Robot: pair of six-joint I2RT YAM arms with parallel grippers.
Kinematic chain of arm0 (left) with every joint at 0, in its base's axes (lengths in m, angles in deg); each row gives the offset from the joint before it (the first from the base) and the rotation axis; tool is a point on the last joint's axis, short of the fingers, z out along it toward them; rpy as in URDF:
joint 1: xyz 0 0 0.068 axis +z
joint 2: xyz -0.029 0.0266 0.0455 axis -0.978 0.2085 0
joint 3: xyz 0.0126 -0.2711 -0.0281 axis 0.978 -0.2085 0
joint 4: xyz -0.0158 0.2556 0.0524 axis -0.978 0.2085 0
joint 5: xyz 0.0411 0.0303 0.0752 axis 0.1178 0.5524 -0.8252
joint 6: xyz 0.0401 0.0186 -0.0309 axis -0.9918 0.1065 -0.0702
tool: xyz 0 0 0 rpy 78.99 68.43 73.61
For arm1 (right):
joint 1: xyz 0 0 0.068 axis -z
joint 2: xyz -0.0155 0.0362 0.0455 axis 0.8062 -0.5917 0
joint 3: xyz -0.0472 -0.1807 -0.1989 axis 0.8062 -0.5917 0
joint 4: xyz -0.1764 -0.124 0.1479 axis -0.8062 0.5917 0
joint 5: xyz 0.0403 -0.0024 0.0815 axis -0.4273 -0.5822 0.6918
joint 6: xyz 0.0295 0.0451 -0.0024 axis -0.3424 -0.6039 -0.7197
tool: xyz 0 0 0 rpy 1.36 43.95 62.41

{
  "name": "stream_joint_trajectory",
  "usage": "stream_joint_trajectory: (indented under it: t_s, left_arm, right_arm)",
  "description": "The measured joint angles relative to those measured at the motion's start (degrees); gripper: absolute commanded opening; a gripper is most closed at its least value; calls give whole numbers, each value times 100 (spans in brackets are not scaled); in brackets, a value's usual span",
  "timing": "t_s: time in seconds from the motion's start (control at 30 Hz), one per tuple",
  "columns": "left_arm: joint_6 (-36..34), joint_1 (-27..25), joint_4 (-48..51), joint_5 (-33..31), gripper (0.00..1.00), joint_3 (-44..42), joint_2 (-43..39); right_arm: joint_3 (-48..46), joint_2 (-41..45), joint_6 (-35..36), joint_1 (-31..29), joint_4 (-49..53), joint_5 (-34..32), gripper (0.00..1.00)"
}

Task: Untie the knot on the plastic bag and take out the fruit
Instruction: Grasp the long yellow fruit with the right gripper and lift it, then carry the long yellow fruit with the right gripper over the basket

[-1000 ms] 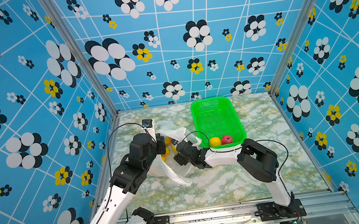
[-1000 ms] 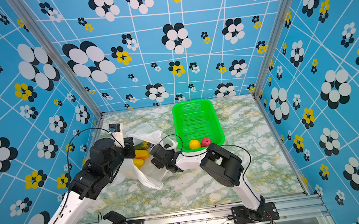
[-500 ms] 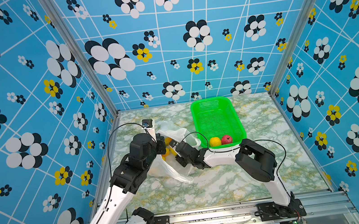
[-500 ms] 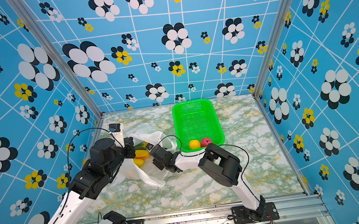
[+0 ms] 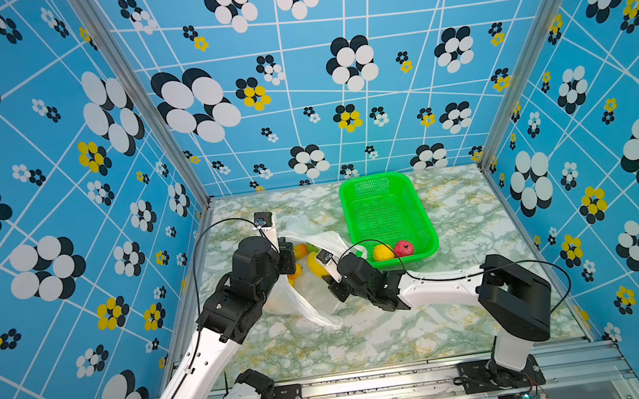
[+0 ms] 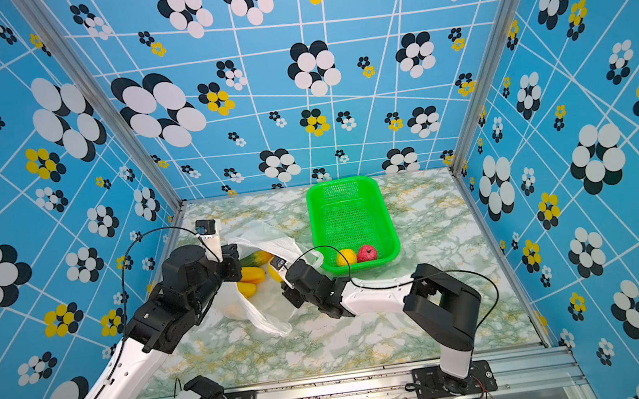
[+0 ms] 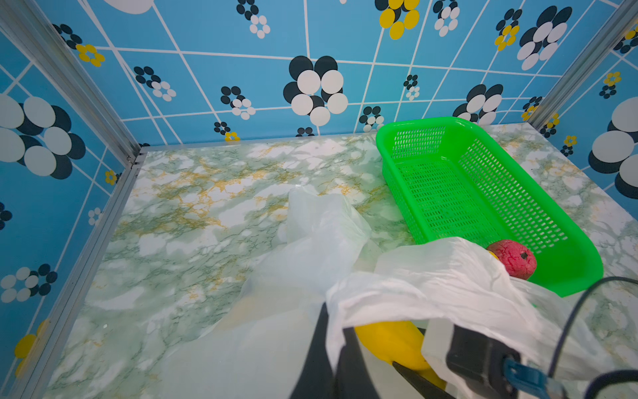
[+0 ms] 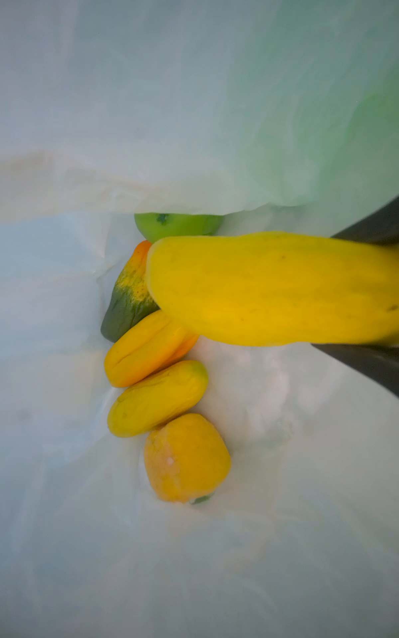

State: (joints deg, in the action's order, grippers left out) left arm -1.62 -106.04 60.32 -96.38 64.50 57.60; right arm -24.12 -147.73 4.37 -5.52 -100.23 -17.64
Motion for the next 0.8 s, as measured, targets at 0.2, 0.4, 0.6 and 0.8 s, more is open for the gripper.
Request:
stream_joint_trajectory:
  t_s: [0.2,0.4,0.6,0.8]
  left_arm:
    - [0,0,0,-4,0,0,17]
    - [2,0,2,-9,0,0,13]
    - [2,0,2,-42,0,0,-9]
    - [4,0,2,-42,0,0,-39]
  right_arm:
    - [-479,822,0,0,-203,72,27]
    - [-909,1554,-4,-22,-273,179,27]
    - [-1635,2876,13,-37,-398,81,27]
    - [-2168,3805,85,101,-577,-599,23]
